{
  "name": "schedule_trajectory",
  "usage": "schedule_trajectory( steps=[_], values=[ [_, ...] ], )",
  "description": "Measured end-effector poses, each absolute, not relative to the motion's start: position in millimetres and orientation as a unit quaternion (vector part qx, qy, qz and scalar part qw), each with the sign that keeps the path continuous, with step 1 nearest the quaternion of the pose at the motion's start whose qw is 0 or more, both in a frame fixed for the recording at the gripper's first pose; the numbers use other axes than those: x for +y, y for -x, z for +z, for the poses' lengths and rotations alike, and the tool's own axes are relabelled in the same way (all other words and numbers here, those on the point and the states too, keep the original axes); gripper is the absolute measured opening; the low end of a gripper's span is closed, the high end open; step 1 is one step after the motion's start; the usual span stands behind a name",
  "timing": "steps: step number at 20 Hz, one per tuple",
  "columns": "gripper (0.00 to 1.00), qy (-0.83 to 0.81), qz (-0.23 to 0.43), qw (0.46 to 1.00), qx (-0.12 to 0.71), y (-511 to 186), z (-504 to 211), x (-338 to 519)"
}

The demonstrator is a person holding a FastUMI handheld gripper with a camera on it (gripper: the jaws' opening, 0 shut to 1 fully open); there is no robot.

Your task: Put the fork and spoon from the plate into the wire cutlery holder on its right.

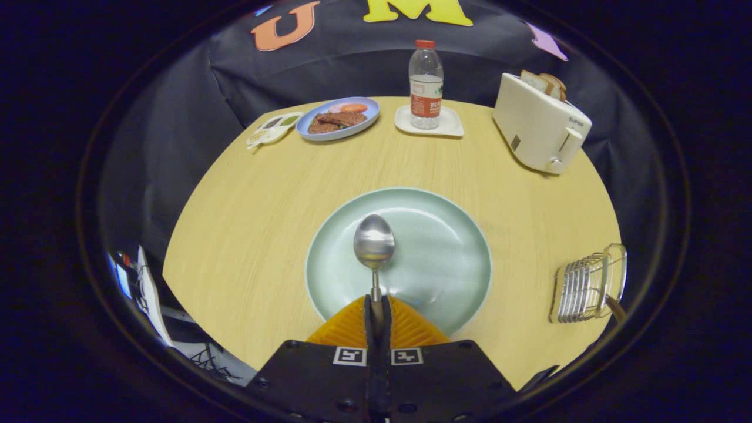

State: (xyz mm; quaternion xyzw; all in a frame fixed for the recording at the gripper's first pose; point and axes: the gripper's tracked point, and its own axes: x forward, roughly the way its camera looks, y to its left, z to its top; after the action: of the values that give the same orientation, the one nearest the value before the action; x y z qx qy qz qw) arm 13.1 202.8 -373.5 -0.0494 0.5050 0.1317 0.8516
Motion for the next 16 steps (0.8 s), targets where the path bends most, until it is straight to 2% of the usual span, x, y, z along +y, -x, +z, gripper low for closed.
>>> schedule_trajectory(
  steps=[7, 16],
  values=[
    [0.01, 0.028, 0.126, 0.855, 0.503, -4.3, -299.9, 140.9],
    [0.01, 0.001, 0.057, 0.851, 0.523, -0.3, -227.9, 6.2]
  ],
)
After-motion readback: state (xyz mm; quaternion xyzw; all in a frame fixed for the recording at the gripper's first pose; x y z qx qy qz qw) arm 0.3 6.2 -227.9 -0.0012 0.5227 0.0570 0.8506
